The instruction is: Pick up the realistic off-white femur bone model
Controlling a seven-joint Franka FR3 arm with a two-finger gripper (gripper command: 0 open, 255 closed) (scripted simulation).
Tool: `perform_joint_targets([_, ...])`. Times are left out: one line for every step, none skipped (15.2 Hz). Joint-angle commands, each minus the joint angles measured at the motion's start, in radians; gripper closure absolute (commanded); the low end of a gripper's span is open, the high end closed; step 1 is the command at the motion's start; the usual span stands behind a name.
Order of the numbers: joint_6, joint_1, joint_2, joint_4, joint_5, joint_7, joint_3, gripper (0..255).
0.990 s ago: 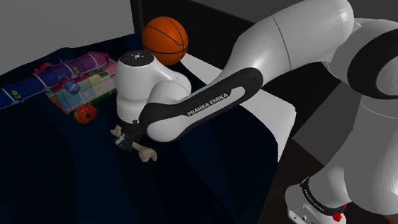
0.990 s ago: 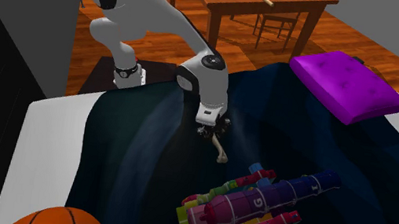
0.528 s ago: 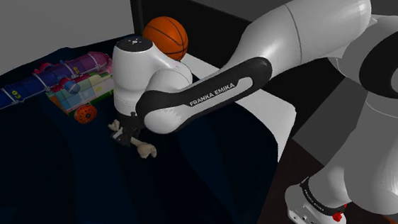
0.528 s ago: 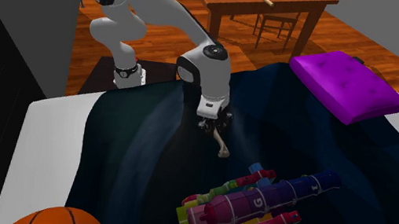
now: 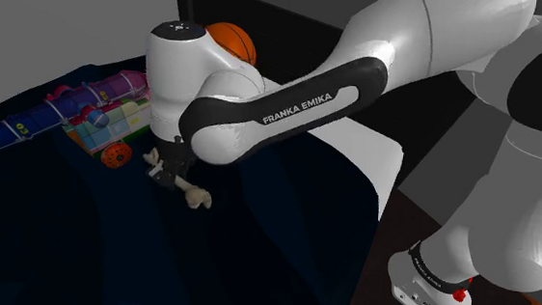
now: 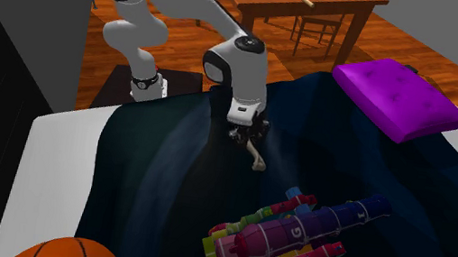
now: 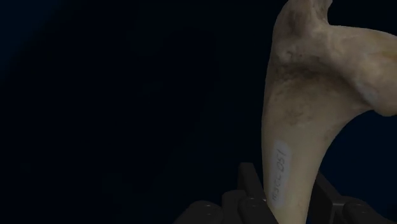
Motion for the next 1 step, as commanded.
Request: perform_joint_targets([-0.008,-0.002,-0.005,0.003,0.003,-0.002,0.001,255])
